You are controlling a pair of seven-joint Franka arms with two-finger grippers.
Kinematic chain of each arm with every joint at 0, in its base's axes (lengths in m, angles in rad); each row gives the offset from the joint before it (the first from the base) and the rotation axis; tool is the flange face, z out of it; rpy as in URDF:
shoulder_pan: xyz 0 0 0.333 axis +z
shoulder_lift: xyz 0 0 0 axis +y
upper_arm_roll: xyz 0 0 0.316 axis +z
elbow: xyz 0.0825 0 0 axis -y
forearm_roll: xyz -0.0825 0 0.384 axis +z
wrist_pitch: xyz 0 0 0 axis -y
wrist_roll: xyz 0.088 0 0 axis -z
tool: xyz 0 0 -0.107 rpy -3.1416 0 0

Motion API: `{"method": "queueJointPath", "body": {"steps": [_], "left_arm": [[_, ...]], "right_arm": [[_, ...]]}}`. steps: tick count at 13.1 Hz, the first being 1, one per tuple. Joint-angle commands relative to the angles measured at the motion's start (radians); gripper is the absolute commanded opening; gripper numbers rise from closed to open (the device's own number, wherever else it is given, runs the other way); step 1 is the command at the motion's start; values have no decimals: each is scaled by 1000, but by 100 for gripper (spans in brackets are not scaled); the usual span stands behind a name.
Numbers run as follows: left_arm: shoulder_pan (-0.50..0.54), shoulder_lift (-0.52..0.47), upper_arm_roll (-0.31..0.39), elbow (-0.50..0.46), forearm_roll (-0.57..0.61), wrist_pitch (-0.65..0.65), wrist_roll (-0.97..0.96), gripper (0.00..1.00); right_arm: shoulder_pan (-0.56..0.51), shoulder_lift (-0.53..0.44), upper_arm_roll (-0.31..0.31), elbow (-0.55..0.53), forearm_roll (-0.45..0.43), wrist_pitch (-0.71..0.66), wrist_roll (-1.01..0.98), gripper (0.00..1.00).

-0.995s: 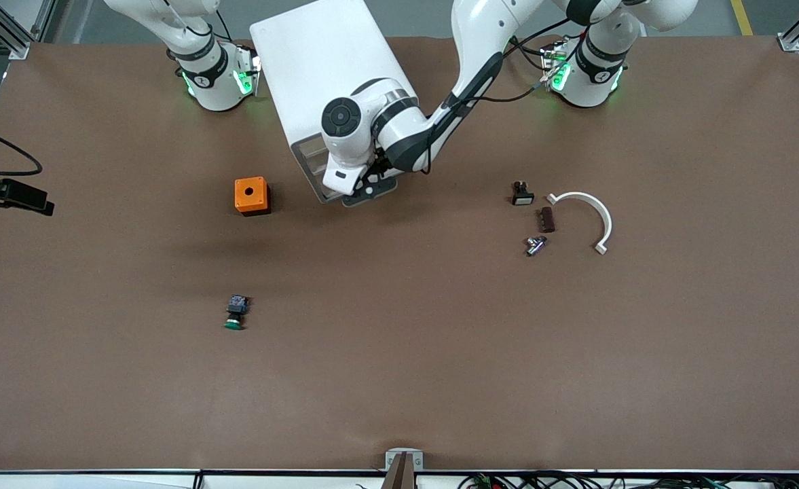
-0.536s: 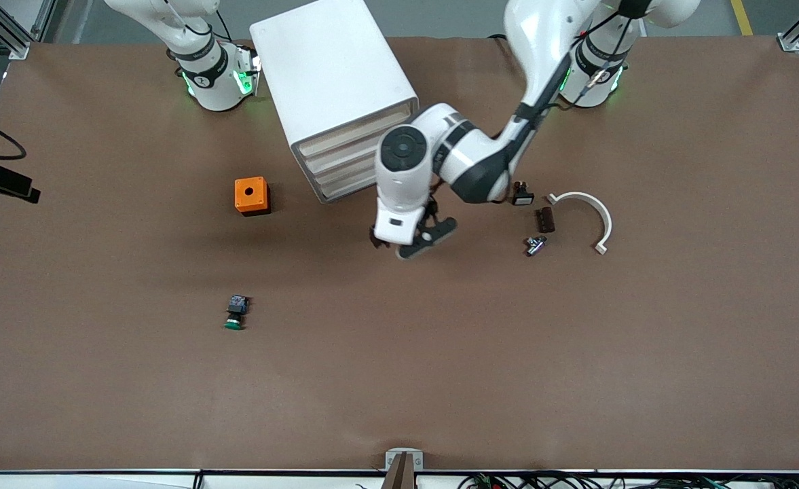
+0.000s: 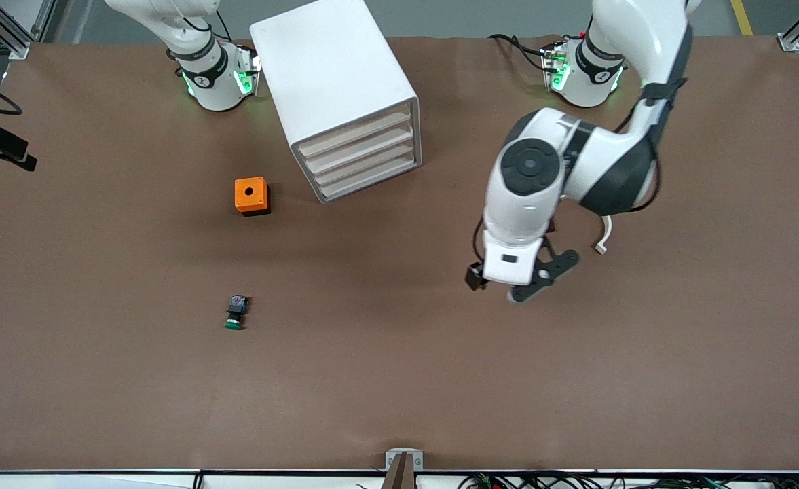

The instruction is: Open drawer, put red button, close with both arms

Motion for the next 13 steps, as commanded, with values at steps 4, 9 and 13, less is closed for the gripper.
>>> {"method": "queueJointPath", "body": {"steps": [4, 9, 13], "left_arm": [[158, -146, -15, -27, 14, -85, 257, 100], [271, -226, -21, -27, 2, -158, 478, 100], [313, -278, -20, -27, -18, -221, 572, 100]], "right_arm": [[-3, -79, -7, -101, 8, 17, 0, 100], [-3, -87, -7, -104, 13, 29, -4, 100], [-8, -102, -9, -104, 13, 47, -15, 100]]}}
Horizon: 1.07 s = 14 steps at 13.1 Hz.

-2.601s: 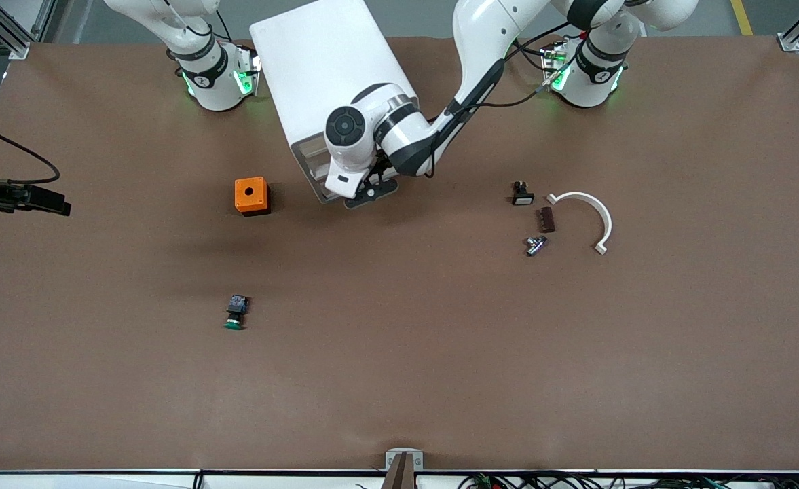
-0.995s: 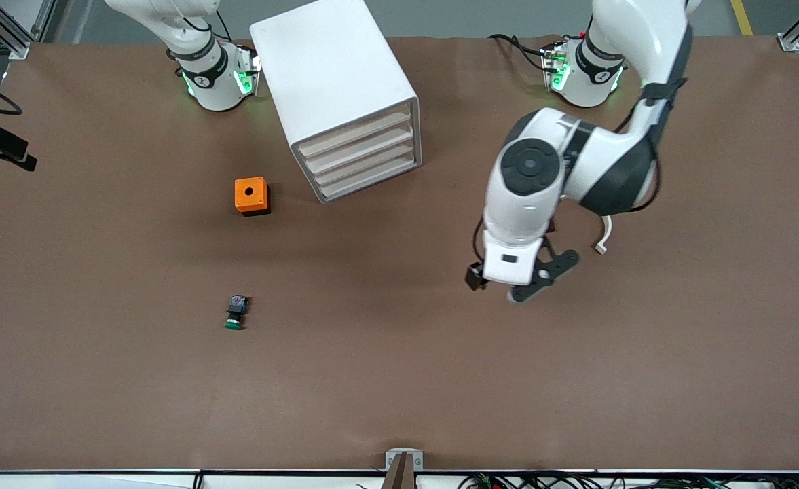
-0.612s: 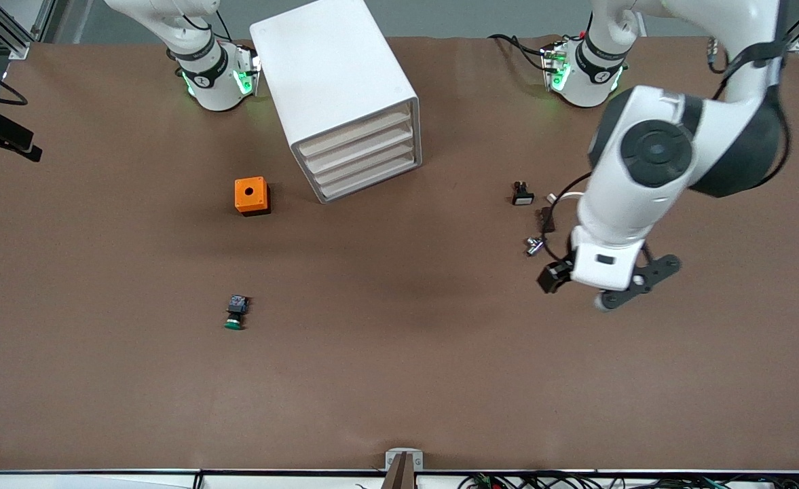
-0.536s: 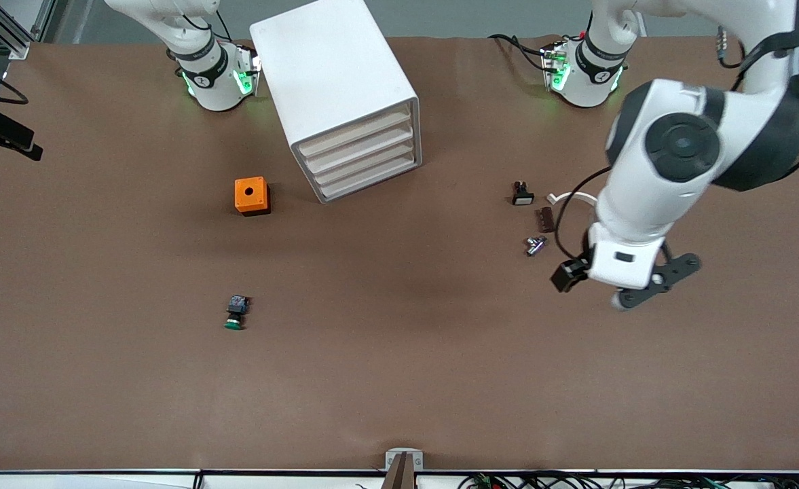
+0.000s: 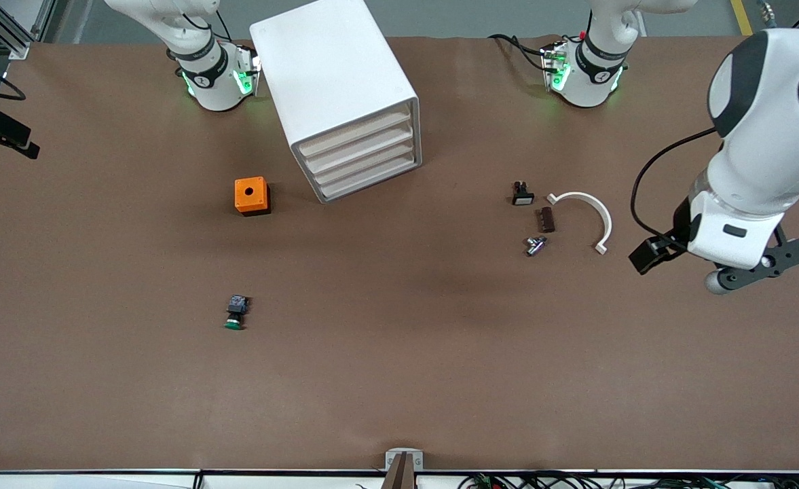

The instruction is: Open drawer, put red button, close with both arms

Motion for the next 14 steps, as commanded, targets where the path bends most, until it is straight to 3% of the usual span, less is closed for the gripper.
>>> {"method": "queueJointPath", "body": {"steps": [1, 4, 8, 12, 14], "left_arm": [[40, -65, -17, -24, -19, -57, 71, 100], [86, -117, -14, -37, -63, -109, 187, 100], [163, -233, -16, -148, -97, -124, 318, 100], [169, -309, -20, -224, -106, -135, 369, 100], [223, -326, -73, -238, -106, -141, 410, 100]], "right_arm": [[-7, -39, 2, -29, 14, 21, -11, 100], [-8, -40, 2, -32, 39, 44, -13, 100], [-5, -52, 2, -55, 40, 73, -14, 100], [-7, -53, 0, -61, 40, 89, -40, 100], [-8, -53, -1, -62, 40, 89, -52, 100]]}}
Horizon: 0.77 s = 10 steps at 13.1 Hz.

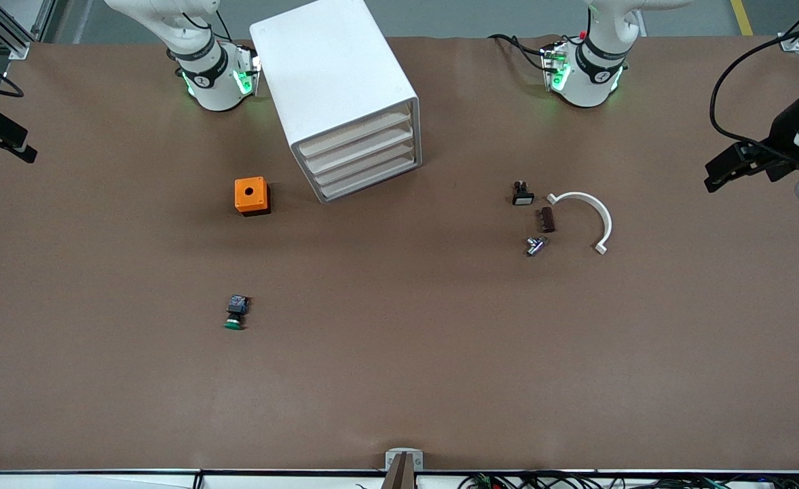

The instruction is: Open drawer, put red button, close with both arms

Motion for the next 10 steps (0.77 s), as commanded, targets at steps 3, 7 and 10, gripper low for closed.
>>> {"method": "queueJointPath", "body": {"steps": [3, 7, 10], "left_arm": [[80, -79, -79, -80, -17, -3, 60, 100], [80, -70, -80, -69, -15, -8, 60, 100], [76, -47, -84, -51, -14, -8, 55, 100]], "right_arm": [[-7, -31, 0, -34, 11, 15, -26, 100], [-7, -31, 0, -34, 11, 13, -26, 100], [-8, -31, 0, -34, 11, 12, -26, 100]]}}
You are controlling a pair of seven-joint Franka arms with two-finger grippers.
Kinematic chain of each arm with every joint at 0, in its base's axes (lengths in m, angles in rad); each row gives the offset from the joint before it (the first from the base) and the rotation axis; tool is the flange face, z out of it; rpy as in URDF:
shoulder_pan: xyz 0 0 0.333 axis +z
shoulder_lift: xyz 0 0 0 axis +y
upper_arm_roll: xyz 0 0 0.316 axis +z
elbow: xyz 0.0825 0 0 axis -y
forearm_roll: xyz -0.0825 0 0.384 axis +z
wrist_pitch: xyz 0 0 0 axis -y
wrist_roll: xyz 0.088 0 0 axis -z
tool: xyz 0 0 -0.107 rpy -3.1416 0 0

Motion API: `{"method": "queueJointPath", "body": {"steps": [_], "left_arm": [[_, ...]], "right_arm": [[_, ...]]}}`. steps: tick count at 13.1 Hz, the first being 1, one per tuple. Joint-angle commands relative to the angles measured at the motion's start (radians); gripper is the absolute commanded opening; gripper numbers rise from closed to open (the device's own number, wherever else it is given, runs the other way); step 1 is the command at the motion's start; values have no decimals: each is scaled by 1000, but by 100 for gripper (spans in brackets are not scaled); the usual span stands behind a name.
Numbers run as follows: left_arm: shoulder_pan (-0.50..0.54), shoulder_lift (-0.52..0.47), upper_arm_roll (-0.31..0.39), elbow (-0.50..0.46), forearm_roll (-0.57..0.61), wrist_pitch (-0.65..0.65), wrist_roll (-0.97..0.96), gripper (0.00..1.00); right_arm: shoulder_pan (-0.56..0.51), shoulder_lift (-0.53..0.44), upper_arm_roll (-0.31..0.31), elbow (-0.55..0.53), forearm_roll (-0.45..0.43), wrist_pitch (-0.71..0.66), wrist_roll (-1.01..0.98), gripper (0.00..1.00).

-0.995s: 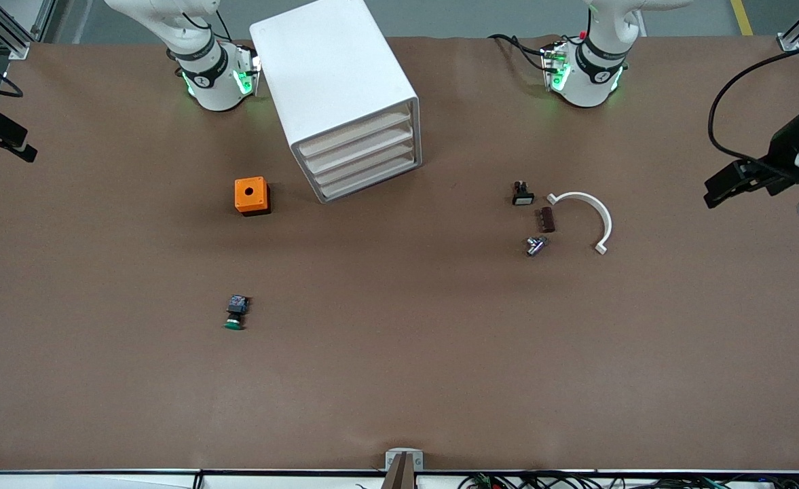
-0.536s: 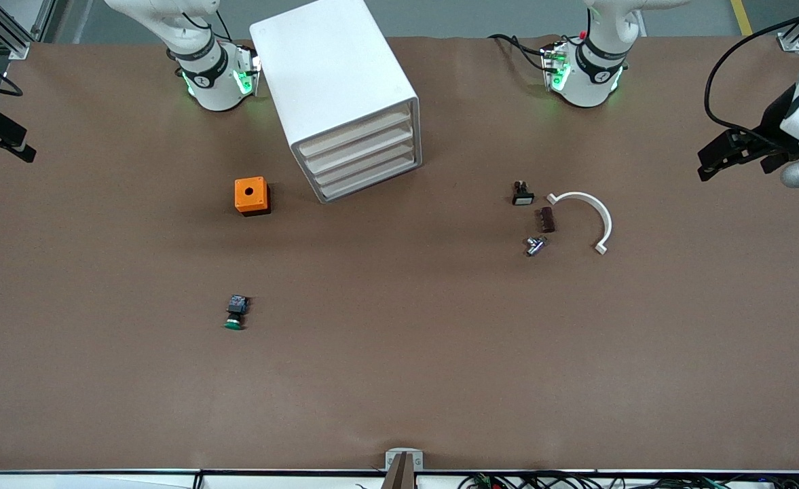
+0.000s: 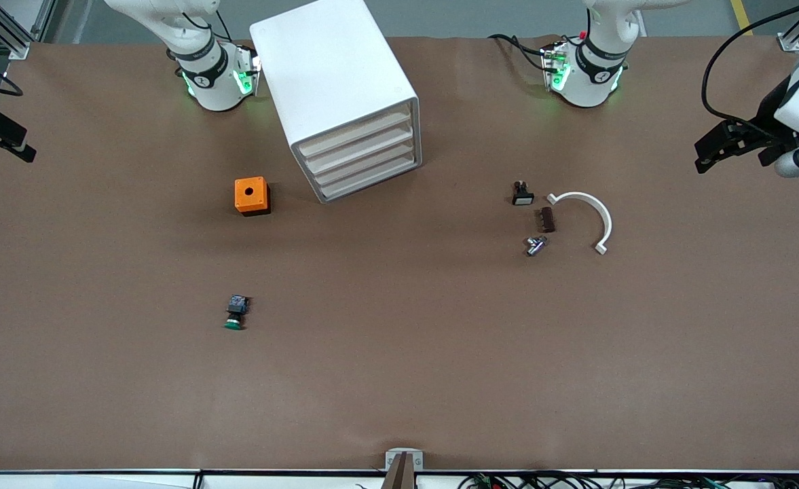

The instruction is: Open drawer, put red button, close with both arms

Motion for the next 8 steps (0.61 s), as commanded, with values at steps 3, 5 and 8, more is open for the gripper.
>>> {"method": "queueJointPath", "body": {"steps": [3, 5, 8], "left_arm": [[27, 19, -10, 28, -3, -16, 22, 100], [27, 20, -7, 39, 0, -30, 21, 100], [27, 19, -5, 40, 0, -33, 21, 100]], "right_arm": [[-8, -30, 2, -31, 11, 11, -15, 100], [-8, -29, 2, -31, 11, 14, -15, 100], [-2, -24, 5, -18, 11, 20, -9, 100]]}}
